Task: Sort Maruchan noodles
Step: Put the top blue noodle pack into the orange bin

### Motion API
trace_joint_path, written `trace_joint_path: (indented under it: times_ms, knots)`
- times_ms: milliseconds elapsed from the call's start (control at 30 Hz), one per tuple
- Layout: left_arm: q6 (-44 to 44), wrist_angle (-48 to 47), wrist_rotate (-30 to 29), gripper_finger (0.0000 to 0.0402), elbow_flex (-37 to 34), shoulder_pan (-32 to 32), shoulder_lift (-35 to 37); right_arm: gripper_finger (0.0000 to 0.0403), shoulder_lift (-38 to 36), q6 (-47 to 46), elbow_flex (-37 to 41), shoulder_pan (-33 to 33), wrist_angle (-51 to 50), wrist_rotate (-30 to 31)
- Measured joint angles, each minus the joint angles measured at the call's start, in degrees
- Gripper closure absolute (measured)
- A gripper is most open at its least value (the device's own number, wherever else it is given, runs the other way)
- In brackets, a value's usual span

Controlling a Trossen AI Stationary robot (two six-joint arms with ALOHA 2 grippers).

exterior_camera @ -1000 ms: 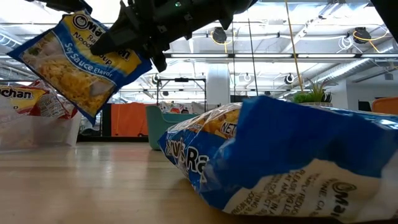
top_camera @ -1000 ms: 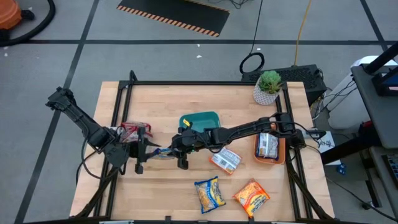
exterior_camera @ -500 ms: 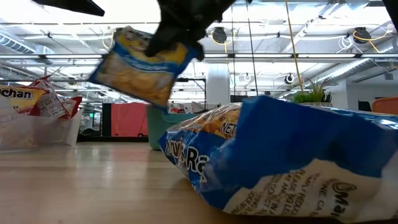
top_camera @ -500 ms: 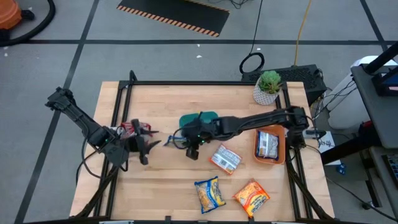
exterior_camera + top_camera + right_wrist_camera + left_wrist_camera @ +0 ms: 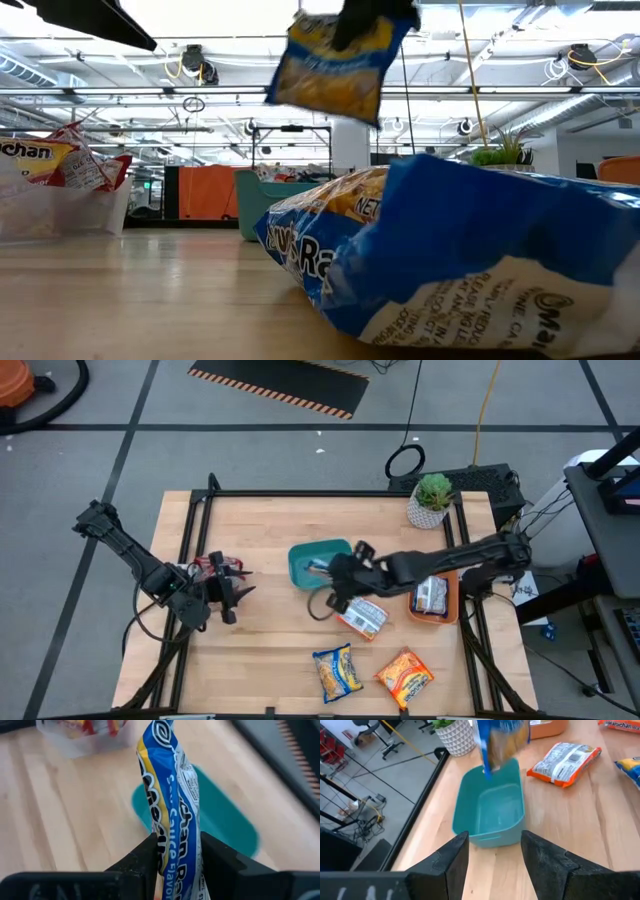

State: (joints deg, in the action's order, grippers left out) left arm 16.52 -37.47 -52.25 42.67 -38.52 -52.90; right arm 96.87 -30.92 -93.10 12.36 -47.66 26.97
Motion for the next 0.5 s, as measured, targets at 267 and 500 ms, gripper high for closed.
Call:
trace_joint_path:
  times_ms: [267, 500]
  knots:
    - [-0.3, 0.5, 0.2, 0.0215, 0.0, 0.0, 0.0, 0.0289, -8.2, -7.3, 7.1, 6.7, -4.5, 10.6]
    - [-1.8, 1.2, 0.2, 0.0215, 0.0, 0.0, 0.0, 0.0289, -19.5, -18.3, 19.7, 7.7, -3.6, 10.7]
